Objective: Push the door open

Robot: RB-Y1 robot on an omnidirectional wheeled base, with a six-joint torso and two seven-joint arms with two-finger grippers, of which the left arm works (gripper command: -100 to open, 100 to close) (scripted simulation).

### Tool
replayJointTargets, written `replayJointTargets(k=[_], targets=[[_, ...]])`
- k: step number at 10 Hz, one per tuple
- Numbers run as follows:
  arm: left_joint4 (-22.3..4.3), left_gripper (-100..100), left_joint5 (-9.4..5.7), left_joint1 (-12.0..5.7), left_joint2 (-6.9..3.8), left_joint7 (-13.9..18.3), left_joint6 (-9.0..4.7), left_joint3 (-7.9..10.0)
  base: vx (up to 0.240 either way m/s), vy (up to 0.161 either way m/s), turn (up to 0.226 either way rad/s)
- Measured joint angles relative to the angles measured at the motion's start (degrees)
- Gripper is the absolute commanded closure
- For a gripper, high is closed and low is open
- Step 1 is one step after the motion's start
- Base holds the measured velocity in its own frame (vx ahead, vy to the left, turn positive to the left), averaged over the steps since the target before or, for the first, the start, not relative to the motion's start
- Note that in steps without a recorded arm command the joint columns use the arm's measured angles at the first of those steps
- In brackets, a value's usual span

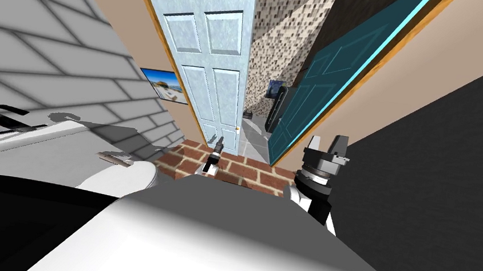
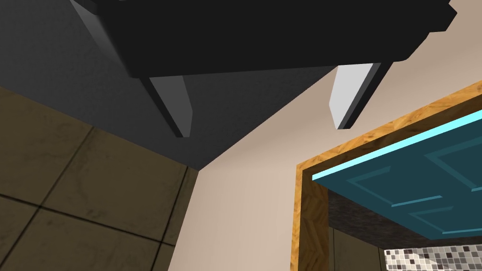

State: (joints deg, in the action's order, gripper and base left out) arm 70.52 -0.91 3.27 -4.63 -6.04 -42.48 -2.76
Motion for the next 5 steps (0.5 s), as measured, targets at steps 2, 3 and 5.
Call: replayJointTargets(k=[2, 3, 5], targets=[[-3.0, -100, -0.33, -1.28, 0.23, 0.1, -0.43, 0.10, 0.080, 0.017, -0.019], [-4.8, -100, -0.56, -2.12, 0.30, 0.1, -0.70, 0.17, 0.093, 0.002, -0.024], [-7.4, -100, -0.95, -3.15, 0.46, 0.3, -0.82, 0.19, 0.107, 0.012, -0.013]])
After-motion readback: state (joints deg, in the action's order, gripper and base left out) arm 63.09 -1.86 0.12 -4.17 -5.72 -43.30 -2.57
